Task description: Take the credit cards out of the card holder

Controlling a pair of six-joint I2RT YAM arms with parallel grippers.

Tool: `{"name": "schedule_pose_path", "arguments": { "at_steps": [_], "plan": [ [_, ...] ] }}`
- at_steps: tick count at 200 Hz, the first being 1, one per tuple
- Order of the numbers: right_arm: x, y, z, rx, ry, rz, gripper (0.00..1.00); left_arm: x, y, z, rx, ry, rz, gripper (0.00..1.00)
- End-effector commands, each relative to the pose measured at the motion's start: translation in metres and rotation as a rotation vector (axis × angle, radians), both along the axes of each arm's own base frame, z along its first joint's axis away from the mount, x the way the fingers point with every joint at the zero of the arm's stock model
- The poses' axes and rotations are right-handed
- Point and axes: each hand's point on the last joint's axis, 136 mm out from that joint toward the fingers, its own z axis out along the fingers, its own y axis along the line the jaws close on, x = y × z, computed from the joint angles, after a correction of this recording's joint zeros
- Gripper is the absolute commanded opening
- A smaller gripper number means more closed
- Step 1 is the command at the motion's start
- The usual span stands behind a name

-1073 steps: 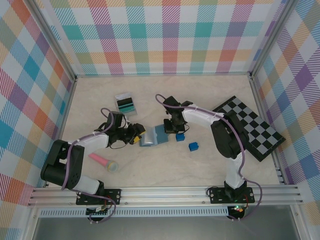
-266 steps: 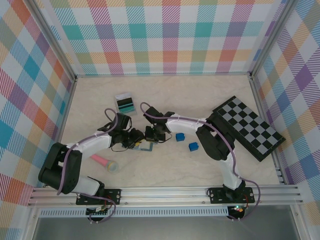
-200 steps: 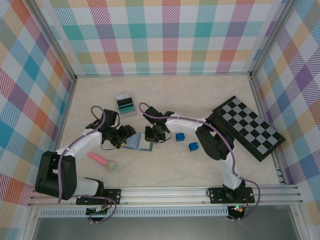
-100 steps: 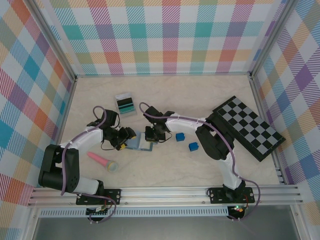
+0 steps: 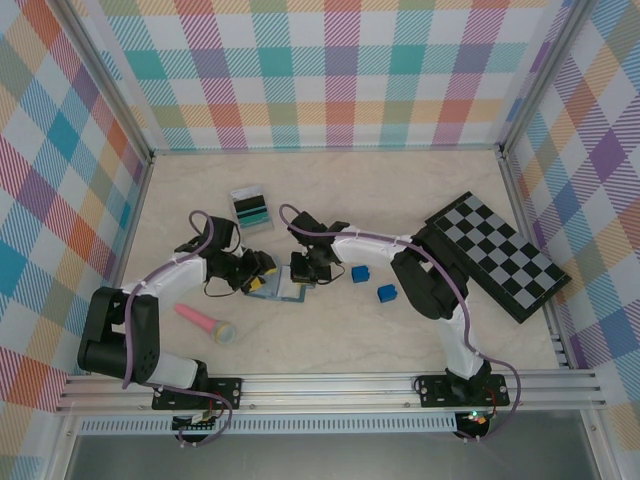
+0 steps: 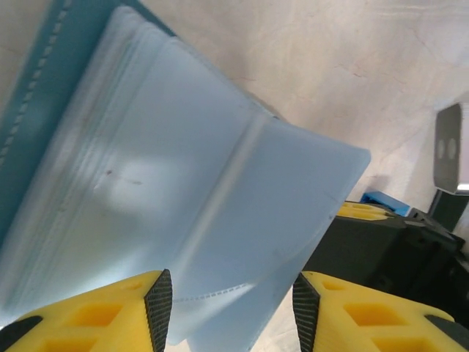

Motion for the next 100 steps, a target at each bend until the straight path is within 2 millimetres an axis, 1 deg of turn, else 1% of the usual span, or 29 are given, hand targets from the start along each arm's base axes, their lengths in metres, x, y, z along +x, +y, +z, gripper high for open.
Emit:
{"name": "schedule_pose_path", "arguments": {
  "at_steps": [1, 20, 22, 26, 60, 83, 100],
  "plan": [
    [-0.003, -0.007, -0.022, -0.021, 0.038, 0.01, 0.06, 0.002, -0.009, 0.0, -0.068, 0.003, -0.002, 0.46],
    [0.001, -0.008, -0.012, 0.04, 0.035, -0.004, 0.06, 0.0, -0.017, -0.002, -0.073, 0.017, -0.019, 0.45],
    [0.001, -0.008, -0.01, 0.046, 0.032, -0.005, 0.06, 0.004, -0.02, 0.0, -0.079, -0.008, -0.024, 0.45],
    [0.002, -0.007, -0.007, 0.058, 0.025, -0.004, 0.06, 0.006, -0.022, 0.001, -0.082, -0.02, -0.028, 0.45],
    [0.01, -0.012, 0.018, 0.121, -0.015, -0.016, 0.07, 0.006, -0.04, -0.007, -0.093, -0.015, -0.056, 0.45],
    [0.013, -0.019, 0.031, 0.136, -0.041, -0.038, 0.09, 0.007, -0.053, -0.012, -0.096, -0.014, -0.086, 0.45],
    [0.017, -0.027, 0.039, 0.137, -0.068, -0.07, 0.1, 0.006, -0.059, -0.015, -0.088, -0.01, -0.102, 0.45]
  ]
}}
